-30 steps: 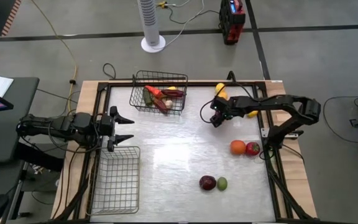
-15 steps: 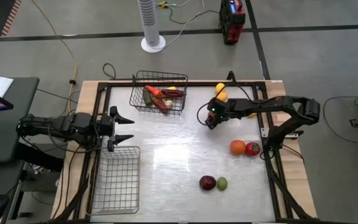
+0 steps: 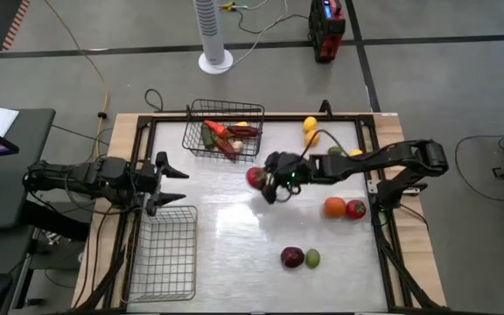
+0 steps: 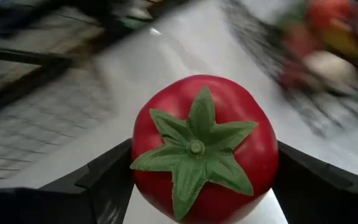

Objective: Sort produce into baskets
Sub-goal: Put the top red tomato into the silver wire basket

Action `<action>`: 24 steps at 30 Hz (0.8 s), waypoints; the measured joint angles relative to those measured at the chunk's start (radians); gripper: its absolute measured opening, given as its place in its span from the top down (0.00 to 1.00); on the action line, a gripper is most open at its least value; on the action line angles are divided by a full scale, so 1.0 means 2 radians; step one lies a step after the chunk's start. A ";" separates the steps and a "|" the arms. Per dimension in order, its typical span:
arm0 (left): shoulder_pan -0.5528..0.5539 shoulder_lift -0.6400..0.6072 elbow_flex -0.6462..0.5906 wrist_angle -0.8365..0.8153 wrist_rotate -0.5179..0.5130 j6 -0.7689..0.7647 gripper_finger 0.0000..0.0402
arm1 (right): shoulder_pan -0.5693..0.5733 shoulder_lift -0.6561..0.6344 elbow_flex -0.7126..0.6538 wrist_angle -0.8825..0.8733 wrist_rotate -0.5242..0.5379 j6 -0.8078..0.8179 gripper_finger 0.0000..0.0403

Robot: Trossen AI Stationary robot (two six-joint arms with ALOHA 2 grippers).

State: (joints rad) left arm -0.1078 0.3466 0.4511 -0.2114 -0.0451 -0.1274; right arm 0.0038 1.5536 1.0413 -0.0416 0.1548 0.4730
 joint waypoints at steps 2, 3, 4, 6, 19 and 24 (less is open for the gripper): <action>0.000 0.000 0.011 0.001 0.035 -0.004 0.31 | 0.023 0.021 0.025 0.023 0.000 -0.005 0.13; 0.000 -0.001 0.015 0.001 0.046 -0.007 0.31 | 0.035 0.036 0.040 0.027 0.000 -0.006 0.13; 0.000 -0.001 0.020 0.002 0.054 -0.008 0.31 | 0.044 0.054 0.060 0.030 0.000 -0.006 0.13; 0.000 -0.001 0.025 0.001 0.062 -0.009 0.31 | 0.063 0.093 0.099 0.034 0.000 -0.016 0.13; 0.000 -0.001 0.081 0.002 0.105 0.014 0.31 | 0.129 0.326 0.433 -0.023 -0.015 -0.130 0.13; 0.000 -0.002 0.088 0.032 0.115 0.015 0.31 | 0.128 0.383 0.507 -0.027 -0.014 -0.136 0.13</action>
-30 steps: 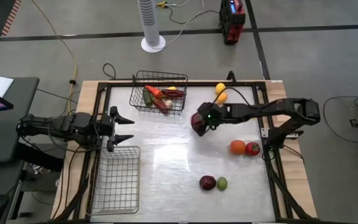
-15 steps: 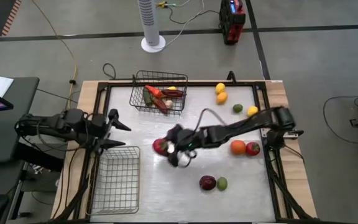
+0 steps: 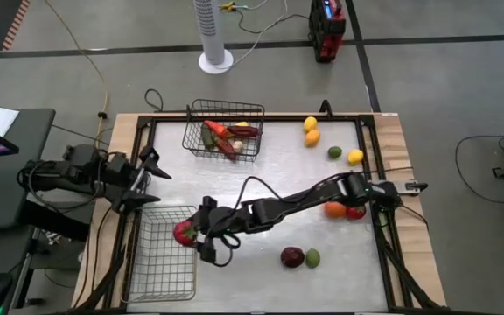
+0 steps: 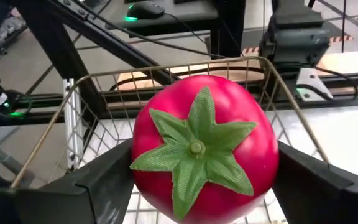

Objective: Sort produce into baskets
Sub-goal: Put the top red tomato into the silver wire basket, then put the red apple into the silver wire basket

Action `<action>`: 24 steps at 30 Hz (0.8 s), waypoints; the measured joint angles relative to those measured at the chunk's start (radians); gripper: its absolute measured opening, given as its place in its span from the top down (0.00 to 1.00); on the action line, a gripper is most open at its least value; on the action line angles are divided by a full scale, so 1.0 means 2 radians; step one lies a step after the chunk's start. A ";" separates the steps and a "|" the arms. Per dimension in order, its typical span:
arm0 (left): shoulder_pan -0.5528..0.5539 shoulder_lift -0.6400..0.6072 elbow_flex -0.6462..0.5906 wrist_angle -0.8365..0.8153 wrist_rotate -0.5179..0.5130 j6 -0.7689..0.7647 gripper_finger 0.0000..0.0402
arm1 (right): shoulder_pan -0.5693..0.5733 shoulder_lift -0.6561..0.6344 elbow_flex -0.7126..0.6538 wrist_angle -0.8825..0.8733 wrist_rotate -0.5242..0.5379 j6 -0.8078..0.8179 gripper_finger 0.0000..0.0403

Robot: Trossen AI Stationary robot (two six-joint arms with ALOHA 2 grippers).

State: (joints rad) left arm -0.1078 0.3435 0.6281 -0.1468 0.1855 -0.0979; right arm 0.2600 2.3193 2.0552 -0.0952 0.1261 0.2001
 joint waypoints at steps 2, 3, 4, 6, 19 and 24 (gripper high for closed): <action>0.000 0.000 0.000 0.007 0.008 0.004 0.31 | -0.001 0.021 0.018 0.001 0.000 0.000 0.13; 0.000 0.001 0.000 0.009 0.010 0.005 0.31 | -0.002 0.031 0.027 0.002 0.000 0.000 0.13; 0.000 0.001 0.000 0.011 0.010 0.005 0.31 | -0.004 0.039 0.035 0.000 0.000 0.000 0.13; 0.000 0.001 0.000 0.011 0.012 0.004 0.31 | -0.006 0.058 0.051 0.002 -0.001 -0.001 0.13; 0.000 0.001 -0.001 0.010 0.064 0.010 0.31 | -0.022 0.093 0.087 -0.025 -0.001 0.040 0.02; 0.000 0.001 -0.001 0.000 0.047 0.017 0.31 | -0.023 0.083 0.087 -0.042 -0.001 0.028 0.03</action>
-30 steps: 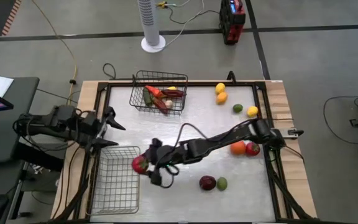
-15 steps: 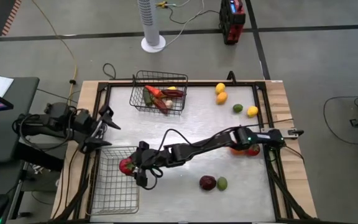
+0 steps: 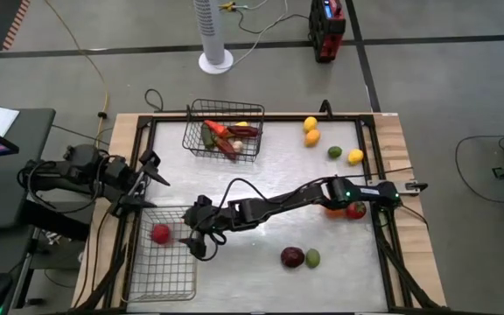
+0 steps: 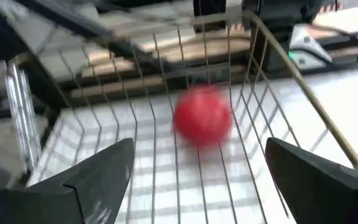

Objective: Sort produce into baskets
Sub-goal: Put the red apple into the silver wire basket

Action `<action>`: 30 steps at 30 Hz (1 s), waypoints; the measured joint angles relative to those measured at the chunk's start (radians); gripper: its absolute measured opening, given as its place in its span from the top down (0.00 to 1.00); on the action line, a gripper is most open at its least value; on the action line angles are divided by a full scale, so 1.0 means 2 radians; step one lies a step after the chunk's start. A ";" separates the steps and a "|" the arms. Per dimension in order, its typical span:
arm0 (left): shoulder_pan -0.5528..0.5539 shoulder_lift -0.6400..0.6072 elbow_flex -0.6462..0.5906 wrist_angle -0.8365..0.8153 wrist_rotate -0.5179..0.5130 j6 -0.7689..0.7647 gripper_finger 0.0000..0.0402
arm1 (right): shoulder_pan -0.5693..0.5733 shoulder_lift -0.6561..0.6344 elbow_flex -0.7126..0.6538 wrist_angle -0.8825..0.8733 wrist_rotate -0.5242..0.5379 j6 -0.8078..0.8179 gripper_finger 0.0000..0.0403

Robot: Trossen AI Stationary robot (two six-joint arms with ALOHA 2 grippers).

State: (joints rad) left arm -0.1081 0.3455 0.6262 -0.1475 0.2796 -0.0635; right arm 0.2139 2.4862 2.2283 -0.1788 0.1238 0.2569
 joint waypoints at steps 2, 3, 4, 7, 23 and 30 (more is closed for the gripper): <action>0.000 -0.001 0.000 -0.001 -0.003 0.000 0.31 | 0.000 -0.010 0.000 -0.022 0.001 0.000 0.03; 0.000 -0.001 0.000 -0.002 -0.006 0.001 0.31 | 0.000 -0.019 0.000 -0.047 0.002 0.000 0.03; 0.000 -0.001 0.000 -0.003 -0.013 0.004 0.31 | 0.000 -0.028 0.000 -0.069 0.002 0.000 0.03; 0.000 -0.001 0.000 -0.014 -0.042 0.012 0.31 | 0.002 -0.050 0.000 -0.103 0.026 -0.001 0.04; 0.000 0.001 -0.001 -0.063 -0.117 0.009 0.31 | 0.034 -0.151 -0.052 -0.360 0.215 0.015 0.04; 0.000 0.018 -0.005 -0.070 -0.147 0.011 0.31 | 0.045 -0.182 -0.158 -0.363 0.133 0.094 0.04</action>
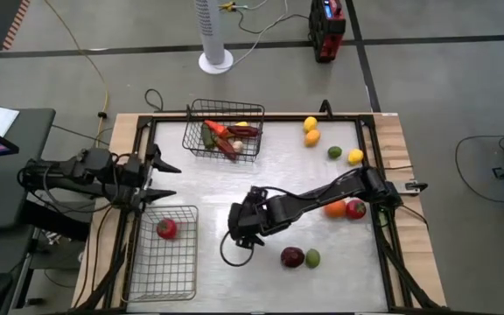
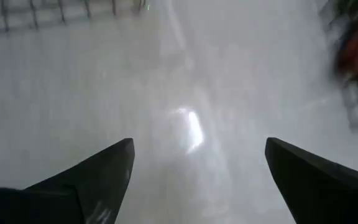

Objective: Sort produce into baskets
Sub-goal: Put the red apple into the silver wire basket

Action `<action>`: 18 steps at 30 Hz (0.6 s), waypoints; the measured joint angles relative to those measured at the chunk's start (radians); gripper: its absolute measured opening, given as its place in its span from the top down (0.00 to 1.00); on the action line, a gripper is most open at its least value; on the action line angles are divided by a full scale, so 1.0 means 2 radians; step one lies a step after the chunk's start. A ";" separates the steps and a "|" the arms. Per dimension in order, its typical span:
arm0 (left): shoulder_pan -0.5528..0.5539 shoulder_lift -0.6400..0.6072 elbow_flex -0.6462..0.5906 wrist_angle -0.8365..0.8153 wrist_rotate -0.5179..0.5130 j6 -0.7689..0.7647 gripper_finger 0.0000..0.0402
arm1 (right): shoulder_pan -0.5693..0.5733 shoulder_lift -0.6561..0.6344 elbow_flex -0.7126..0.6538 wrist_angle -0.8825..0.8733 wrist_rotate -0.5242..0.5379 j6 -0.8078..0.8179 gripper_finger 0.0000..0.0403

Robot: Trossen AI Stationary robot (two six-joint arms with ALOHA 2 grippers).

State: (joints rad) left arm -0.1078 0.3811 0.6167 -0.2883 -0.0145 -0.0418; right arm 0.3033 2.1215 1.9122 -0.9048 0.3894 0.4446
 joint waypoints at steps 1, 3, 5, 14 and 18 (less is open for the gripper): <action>0.000 0.003 0.000 0.000 0.000 0.000 0.31 | 0.006 -0.006 -0.009 0.000 -0.013 0.017 0.04; 0.000 0.009 0.000 -0.002 -0.001 0.000 0.31 | 0.023 -0.019 -0.015 -0.009 -0.039 0.053 0.04; 0.000 0.014 0.000 -0.002 -0.003 0.002 0.31 | 0.044 -0.026 -0.015 -0.029 -0.054 0.087 0.04; 0.000 0.031 0.000 0.005 -0.029 0.008 0.31 | 0.132 -0.030 -0.016 -0.153 -0.039 0.224 0.04; 0.000 0.037 0.000 0.009 -0.032 0.007 0.31 | 0.157 -0.029 -0.016 -0.173 -0.001 0.246 0.04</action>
State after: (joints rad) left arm -0.1079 0.4541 0.6167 -0.2710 -0.0780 -0.0273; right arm 0.6168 2.0644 1.8805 -1.2516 0.3868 0.9369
